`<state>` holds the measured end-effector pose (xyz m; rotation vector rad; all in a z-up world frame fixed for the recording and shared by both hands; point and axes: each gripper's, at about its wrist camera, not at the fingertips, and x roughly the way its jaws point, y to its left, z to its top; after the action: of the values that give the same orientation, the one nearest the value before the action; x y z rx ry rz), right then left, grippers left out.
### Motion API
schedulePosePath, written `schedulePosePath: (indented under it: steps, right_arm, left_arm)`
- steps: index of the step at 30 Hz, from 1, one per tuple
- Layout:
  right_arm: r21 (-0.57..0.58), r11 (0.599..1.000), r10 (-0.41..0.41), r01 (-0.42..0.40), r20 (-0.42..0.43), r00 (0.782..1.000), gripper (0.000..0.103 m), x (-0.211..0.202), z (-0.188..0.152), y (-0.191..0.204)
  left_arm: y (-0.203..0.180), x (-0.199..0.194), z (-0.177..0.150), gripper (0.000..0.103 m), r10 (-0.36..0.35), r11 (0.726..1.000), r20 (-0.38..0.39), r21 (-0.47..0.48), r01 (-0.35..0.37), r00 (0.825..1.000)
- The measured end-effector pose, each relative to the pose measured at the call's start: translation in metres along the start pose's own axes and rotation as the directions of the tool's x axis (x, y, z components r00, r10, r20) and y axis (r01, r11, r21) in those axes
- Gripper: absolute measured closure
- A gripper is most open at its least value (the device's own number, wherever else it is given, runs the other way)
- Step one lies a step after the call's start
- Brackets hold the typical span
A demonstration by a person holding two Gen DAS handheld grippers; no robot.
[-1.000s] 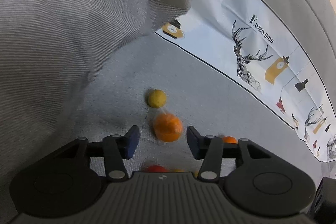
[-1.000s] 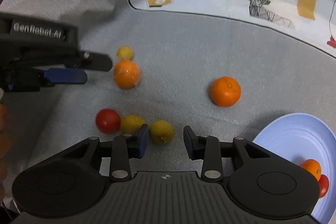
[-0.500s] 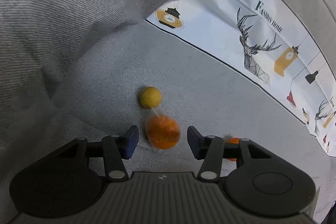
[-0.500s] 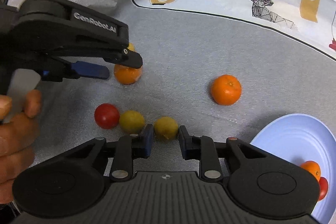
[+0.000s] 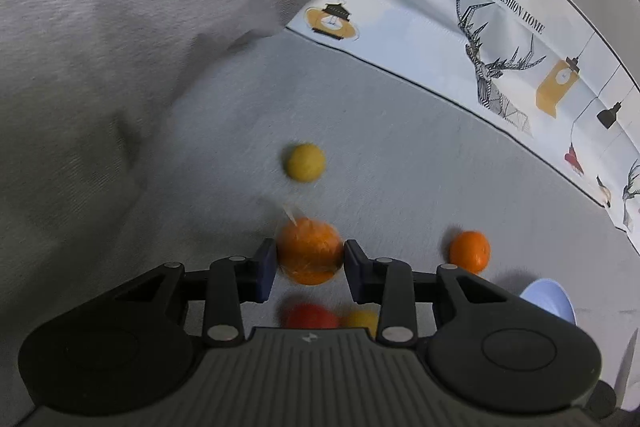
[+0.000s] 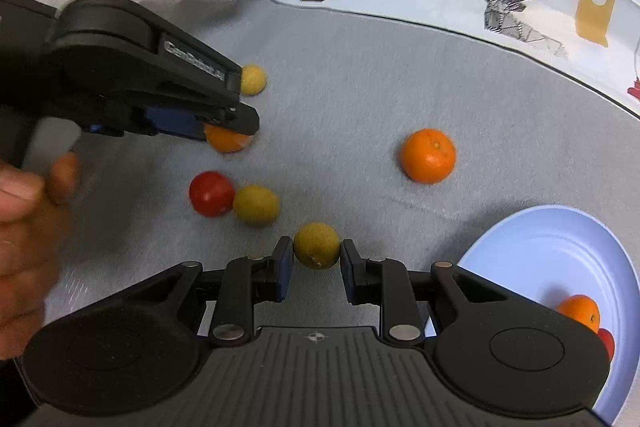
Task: Organize fruits
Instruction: 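Grasp the orange in a mesh bag with the left tool while the right tool grasps a yellow fruit, then carry the bagged orange with the left tool while the right tool carries the yellow fruit over the plate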
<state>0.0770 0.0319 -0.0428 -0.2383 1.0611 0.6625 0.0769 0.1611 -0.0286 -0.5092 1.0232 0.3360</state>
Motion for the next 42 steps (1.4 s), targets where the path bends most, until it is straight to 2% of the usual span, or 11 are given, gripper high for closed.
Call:
schedulePosePath:
  steps: [3, 8, 11, 17, 29, 35, 42]
  right_arm:
    - [-0.035, 0.999, -0.008, 0.007, -0.018, 1.0, 0.076, -0.002, -0.006, 0.008]
    - [-0.067, 0.998, -0.005, 0.002, -0.042, 0.999, 0.076, -0.005, -0.011, 0.015]
    - [-0.083, 0.997, -0.001, -0.004, -0.054, 0.999, 0.076, -0.006, -0.014, 0.016]
    - [-0.095, 0.995, 0.004, -0.011, -0.071, 0.997, 0.076, -0.002, -0.016, 0.015]
    - [-0.107, 0.994, 0.008, -0.015, -0.07, 0.997, 0.076, 0.002, -0.016, 0.016]
    - [-0.093, 0.996, 0.012, -0.014, -0.027, 1.0, 0.076, -0.007, -0.014, 0.018]
    - [-0.048, 0.999, 0.003, 0.001, 0.075, 0.997, 0.076, -0.034, -0.011, 0.016]
  left_arm:
    - [0.01, -0.014, -0.007, 0.063, -0.003, 1.0, -0.004, -0.026, 0.002, 1.0]
    - [0.028, -0.042, -0.02, 0.063, -0.05, 0.996, 0.01, -0.077, 0.051, 0.999]
    - [0.034, -0.046, -0.029, 0.063, -0.023, 0.998, -0.005, -0.064, 0.023, 1.0]
    - [0.034, -0.027, -0.033, 0.063, 0.063, 0.997, -0.078, -0.033, -0.066, 0.995]
    - [0.028, -0.017, -0.037, 0.063, 0.109, 0.994, -0.102, 0.007, -0.109, 0.989]
    - [0.021, -0.022, -0.036, 0.063, 0.114, 0.993, -0.068, 0.025, -0.113, 0.991]
    - [0.008, -0.049, -0.048, 0.063, 0.094, 0.992, 0.046, 0.081, -0.097, 0.995]
